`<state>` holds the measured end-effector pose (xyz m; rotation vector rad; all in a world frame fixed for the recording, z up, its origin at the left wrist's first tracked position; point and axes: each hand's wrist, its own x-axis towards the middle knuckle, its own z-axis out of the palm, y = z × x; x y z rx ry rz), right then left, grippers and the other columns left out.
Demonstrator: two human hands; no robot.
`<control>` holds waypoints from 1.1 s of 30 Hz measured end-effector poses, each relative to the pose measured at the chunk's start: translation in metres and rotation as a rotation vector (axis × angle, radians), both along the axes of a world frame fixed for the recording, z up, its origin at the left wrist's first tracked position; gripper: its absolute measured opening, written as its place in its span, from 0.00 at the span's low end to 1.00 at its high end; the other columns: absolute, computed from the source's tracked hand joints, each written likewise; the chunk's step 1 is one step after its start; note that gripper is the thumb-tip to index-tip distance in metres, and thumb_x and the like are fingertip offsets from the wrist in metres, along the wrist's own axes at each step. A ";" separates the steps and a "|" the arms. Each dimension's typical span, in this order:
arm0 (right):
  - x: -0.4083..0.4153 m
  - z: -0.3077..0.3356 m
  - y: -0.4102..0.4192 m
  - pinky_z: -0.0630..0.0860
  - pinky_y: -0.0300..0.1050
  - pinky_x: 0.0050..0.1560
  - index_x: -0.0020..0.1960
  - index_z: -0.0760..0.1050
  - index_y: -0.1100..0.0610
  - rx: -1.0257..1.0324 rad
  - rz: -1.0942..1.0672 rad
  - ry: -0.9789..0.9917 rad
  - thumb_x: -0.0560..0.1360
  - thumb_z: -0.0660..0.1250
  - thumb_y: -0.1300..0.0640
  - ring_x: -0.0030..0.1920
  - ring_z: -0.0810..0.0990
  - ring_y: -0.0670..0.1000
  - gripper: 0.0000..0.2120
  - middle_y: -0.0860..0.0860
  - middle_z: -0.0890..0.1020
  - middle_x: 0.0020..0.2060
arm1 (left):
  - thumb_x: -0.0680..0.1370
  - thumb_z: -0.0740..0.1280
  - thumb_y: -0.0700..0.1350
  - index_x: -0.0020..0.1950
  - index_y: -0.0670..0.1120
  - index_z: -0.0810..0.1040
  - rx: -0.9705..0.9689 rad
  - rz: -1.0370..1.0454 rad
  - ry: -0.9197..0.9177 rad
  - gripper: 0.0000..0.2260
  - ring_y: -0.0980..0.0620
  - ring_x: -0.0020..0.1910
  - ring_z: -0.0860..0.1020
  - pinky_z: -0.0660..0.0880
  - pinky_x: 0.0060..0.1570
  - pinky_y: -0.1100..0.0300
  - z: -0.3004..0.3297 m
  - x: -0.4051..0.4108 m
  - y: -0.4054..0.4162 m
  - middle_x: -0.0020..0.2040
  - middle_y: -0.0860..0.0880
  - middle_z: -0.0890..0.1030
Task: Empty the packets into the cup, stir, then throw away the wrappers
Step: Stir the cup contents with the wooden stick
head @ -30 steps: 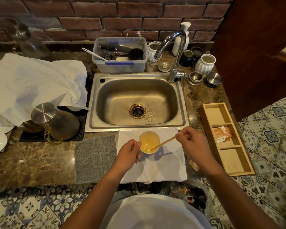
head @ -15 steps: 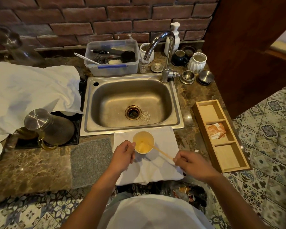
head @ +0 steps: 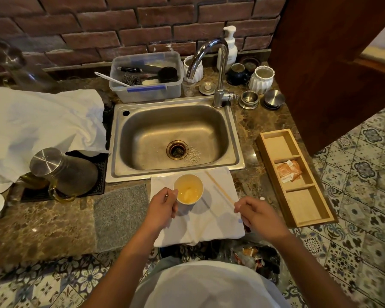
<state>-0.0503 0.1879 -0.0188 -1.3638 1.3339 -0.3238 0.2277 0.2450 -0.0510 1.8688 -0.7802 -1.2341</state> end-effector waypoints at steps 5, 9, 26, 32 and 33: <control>-0.011 -0.015 -0.001 0.72 0.49 0.38 0.42 0.82 0.55 0.010 -0.232 0.070 0.82 0.63 0.55 0.34 0.75 0.50 0.14 0.50 0.78 0.31 | 0.84 0.63 0.48 0.40 0.40 0.73 0.001 -0.028 -0.034 0.16 0.54 0.25 0.72 0.71 0.28 0.63 -0.003 0.002 -0.001 0.30 0.47 0.77; -0.015 -0.035 -0.002 0.74 0.47 0.39 0.40 0.82 0.55 0.052 -0.299 0.164 0.82 0.63 0.53 0.36 0.77 0.52 0.16 0.52 0.80 0.32 | 0.84 0.63 0.48 0.40 0.40 0.73 -0.007 -0.028 -0.036 0.16 0.55 0.25 0.72 0.71 0.26 0.64 -0.006 0.003 -0.001 0.29 0.48 0.77; 0.000 -0.093 0.004 0.71 0.43 0.46 0.47 0.83 0.56 0.136 -0.172 0.335 0.81 0.63 0.59 0.48 0.79 0.52 0.10 0.51 0.81 0.46 | 0.85 0.63 0.47 0.41 0.40 0.72 0.013 -0.034 -0.059 0.15 0.54 0.24 0.72 0.70 0.26 0.64 -0.009 0.002 -0.003 0.30 0.46 0.77; 0.001 -0.104 0.006 0.70 0.44 0.41 0.41 0.81 0.53 0.158 -0.123 0.446 0.81 0.66 0.49 0.39 0.75 0.45 0.13 0.49 0.80 0.39 | 0.85 0.63 0.47 0.43 0.37 0.73 0.011 -0.033 -0.056 0.16 0.54 0.25 0.72 0.70 0.26 0.64 -0.007 0.002 -0.002 0.30 0.46 0.77; 0.001 -0.104 0.006 0.70 0.43 0.38 0.40 0.81 0.53 0.154 -0.113 0.458 0.81 0.66 0.49 0.38 0.76 0.45 0.14 0.48 0.80 0.38 | 0.85 0.63 0.47 0.42 0.38 0.72 0.011 -0.033 -0.055 0.16 0.54 0.25 0.72 0.70 0.26 0.64 -0.007 0.001 -0.002 0.29 0.46 0.77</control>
